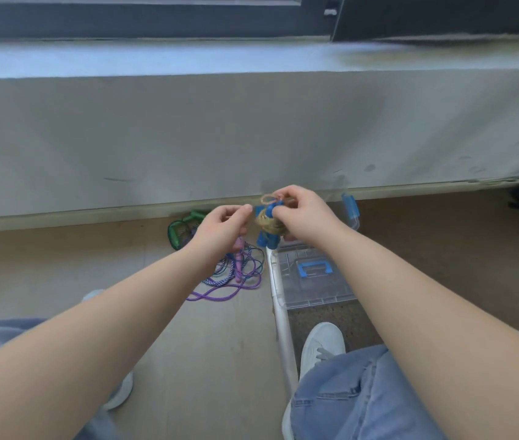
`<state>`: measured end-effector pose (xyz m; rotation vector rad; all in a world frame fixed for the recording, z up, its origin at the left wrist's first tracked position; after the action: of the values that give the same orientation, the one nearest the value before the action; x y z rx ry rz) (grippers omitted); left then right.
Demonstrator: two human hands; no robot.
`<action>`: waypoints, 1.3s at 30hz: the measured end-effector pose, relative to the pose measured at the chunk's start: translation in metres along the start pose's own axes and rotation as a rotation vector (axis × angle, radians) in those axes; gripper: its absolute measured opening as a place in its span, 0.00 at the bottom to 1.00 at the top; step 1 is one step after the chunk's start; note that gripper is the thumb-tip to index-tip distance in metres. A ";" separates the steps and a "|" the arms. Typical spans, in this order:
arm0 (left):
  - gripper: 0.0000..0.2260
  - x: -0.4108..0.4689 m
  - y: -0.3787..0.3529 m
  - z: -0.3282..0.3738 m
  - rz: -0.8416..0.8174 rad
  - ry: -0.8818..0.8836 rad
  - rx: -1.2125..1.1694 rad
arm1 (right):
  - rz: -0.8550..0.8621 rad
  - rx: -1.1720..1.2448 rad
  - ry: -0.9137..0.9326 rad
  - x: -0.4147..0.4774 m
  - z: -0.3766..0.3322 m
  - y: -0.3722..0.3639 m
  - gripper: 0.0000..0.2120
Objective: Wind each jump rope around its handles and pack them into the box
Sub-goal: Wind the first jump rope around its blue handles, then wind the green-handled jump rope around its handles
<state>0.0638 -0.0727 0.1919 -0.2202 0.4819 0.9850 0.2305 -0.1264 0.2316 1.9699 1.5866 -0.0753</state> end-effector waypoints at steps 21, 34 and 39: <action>0.16 0.133 -0.070 -0.115 -0.099 0.230 -0.146 | 0.266 0.681 -0.443 0.139 0.193 0.021 0.23; 0.11 0.147 -0.024 -0.157 0.017 0.326 -0.169 | -0.029 0.093 -0.390 0.148 0.179 -0.061 0.09; 0.12 0.151 0.006 -0.182 0.079 0.374 -0.225 | -0.035 -0.141 -0.309 0.159 0.163 -0.086 0.11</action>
<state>0.0756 -0.0286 -0.0405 -0.5982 0.7243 1.0799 0.2495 -0.0574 -0.0009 1.7283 1.3859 -0.2612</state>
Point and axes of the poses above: each hand's wrist, its own x-axis towards the middle knuckle, its own y-axis out of the back of the hand, z = x × y, the point moved 9 cm from there along x, towards the middle knuckle, and after that the axes turned 7 degrees about -z, right-handed, at the moved point
